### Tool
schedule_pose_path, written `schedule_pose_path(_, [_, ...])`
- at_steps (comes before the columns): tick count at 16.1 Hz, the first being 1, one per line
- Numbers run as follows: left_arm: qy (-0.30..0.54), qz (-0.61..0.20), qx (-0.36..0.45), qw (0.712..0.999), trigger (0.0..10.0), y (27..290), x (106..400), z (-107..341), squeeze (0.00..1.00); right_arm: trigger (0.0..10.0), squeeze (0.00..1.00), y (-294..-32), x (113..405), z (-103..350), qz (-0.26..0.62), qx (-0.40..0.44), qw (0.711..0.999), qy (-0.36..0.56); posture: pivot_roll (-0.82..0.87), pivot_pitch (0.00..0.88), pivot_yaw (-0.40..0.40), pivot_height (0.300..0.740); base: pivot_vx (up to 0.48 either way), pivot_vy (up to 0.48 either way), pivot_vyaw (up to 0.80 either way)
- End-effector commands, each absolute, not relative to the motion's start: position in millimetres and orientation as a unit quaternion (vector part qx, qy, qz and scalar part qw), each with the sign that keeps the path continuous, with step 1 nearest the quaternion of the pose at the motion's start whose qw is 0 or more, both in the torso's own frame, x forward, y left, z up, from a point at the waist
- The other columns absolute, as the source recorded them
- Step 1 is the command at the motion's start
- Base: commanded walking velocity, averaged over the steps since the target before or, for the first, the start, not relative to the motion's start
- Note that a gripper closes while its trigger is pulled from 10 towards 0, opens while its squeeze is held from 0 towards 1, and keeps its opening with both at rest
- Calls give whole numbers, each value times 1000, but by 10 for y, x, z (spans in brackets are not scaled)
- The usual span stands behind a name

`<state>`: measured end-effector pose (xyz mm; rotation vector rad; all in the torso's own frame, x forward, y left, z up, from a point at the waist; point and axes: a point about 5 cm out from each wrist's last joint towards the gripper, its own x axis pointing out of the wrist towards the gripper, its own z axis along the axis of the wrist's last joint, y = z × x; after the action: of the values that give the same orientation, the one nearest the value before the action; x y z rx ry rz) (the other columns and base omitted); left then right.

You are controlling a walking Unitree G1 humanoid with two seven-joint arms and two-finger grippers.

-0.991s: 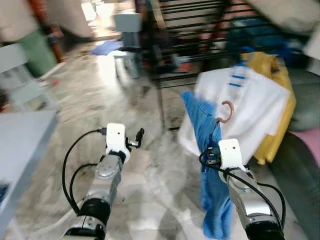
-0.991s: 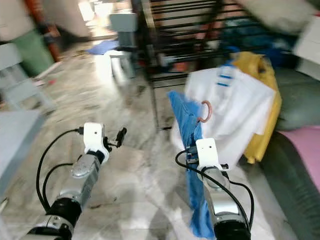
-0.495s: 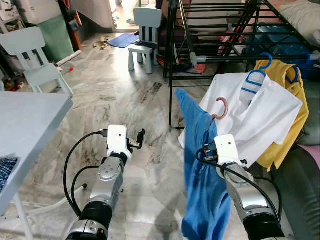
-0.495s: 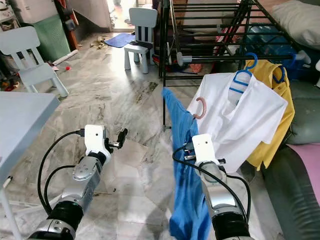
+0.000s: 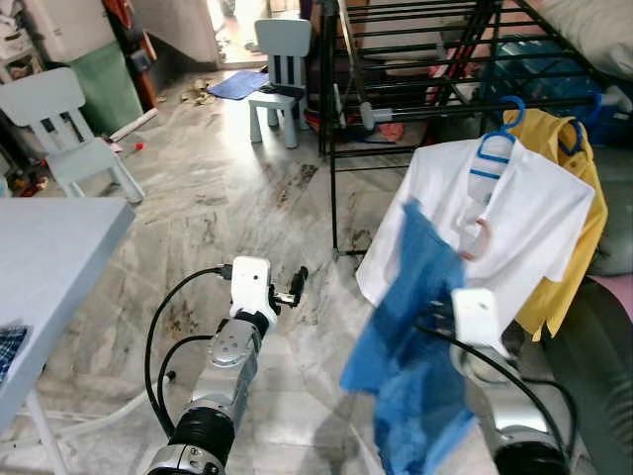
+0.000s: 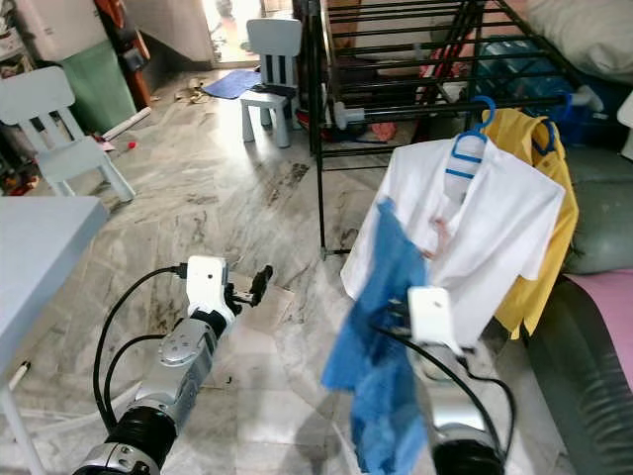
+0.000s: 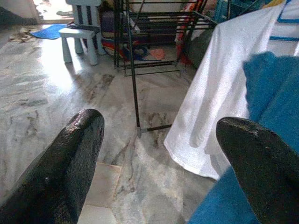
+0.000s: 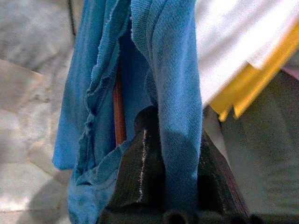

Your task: Hang hanger

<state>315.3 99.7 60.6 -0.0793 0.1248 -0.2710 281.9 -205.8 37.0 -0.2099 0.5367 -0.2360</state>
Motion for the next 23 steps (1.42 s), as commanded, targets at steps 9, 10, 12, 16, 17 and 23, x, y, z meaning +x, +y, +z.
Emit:
schedule_pose_path(9, [63,-142,-45,987,10000,969,3169,618,0,10000,0,-1951,2913,509,-84,-94,962,240,-176,0,74,740,394,0,0])
schedule_pose_path(10, [65,-144,-45,986,10000,958,3158,607,0,10000,0,-1934,2911,504,-76,-95,963,241,-175,0,74,740,461,0,0])
schedule_pose_path(12, [67,-147,-45,986,10000,938,3152,598,0,10000,0,-1877,2905,485,-48,-92,963,247,-179,0,77,740,458,0,0])
schedule_pose_path(16, [67,-146,-45,986,10000,950,3191,619,0,10000,0,-1864,2912,489,-38,-91,964,247,-182,0,79,740,458,0,0])
schedule_pose_path(17, [66,-147,-43,986,10000,947,3198,627,0,10000,0,-1856,2922,498,-29,-94,964,246,-182,0,81,740,458,0,0])
schedule_pose_path(23, [72,-147,-46,985,10000,919,3163,589,0,10000,0,-1710,2965,518,62,-116,959,250,-177,0,77,740,427,89,0])
